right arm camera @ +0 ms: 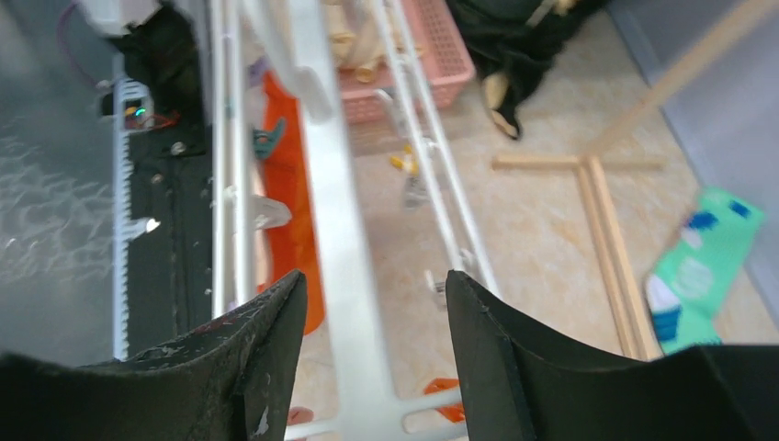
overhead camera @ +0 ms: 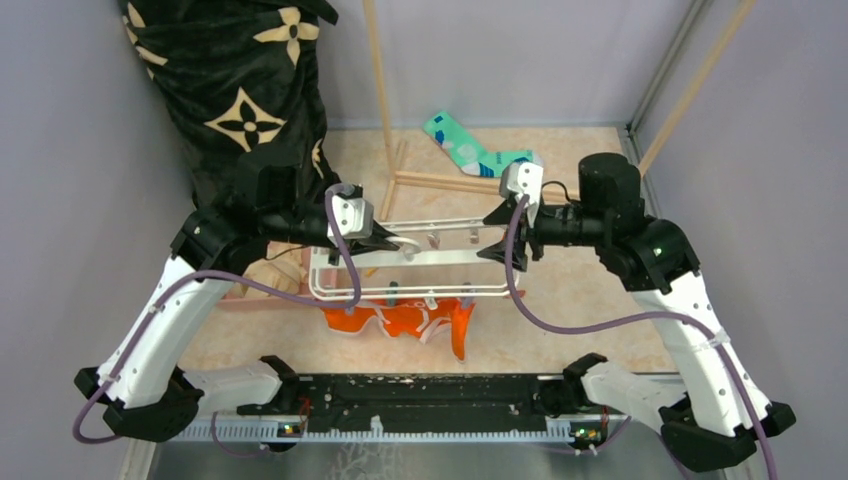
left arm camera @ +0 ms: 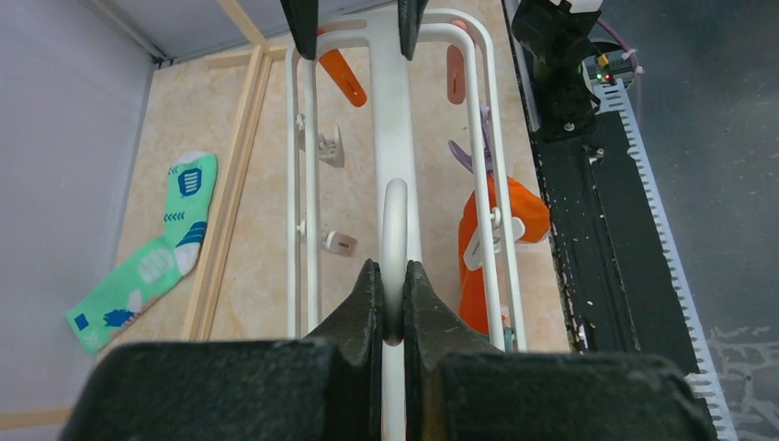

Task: Clip the underwear to the hanger
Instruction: Place the hanger at the clothesline, then reset both arms

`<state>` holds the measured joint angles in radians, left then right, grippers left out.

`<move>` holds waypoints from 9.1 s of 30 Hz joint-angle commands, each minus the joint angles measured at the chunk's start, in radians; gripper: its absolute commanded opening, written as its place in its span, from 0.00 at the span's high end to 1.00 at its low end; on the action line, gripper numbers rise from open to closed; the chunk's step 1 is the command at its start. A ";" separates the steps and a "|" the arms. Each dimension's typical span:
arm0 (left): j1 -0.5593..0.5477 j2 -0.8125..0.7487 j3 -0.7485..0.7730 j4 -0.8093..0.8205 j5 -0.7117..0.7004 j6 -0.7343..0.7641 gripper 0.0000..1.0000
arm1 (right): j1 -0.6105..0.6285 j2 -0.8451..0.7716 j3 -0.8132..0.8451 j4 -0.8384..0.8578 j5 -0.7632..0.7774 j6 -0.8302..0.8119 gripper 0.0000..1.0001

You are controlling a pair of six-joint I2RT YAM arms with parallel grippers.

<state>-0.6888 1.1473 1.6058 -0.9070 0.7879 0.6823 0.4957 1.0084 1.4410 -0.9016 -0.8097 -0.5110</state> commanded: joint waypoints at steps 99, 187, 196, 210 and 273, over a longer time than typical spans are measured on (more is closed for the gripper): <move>0.002 0.015 -0.256 0.780 -0.392 -0.529 0.00 | 0.009 -0.255 -0.851 2.091 1.691 1.691 1.00; 0.002 -0.048 -0.429 0.778 -0.484 -0.542 0.00 | -0.146 0.570 -0.426 2.625 1.769 1.737 1.00; 0.002 -0.076 -0.450 0.769 -0.493 -0.537 0.00 | -0.158 0.636 -0.356 2.626 1.740 1.771 1.00; 0.002 -0.081 -0.464 0.768 -0.506 -0.530 0.00 | -0.160 0.526 -0.590 2.625 1.683 1.741 0.40; 0.009 -0.633 -1.006 0.660 -1.501 -1.066 0.00 | -0.158 -0.767 -0.780 0.382 1.204 0.985 0.04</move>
<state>-0.6823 0.5411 0.6132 -0.1997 -0.6304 -0.3336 0.3435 0.2607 0.6548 -0.5652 0.3832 0.5137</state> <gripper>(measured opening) 0.998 0.953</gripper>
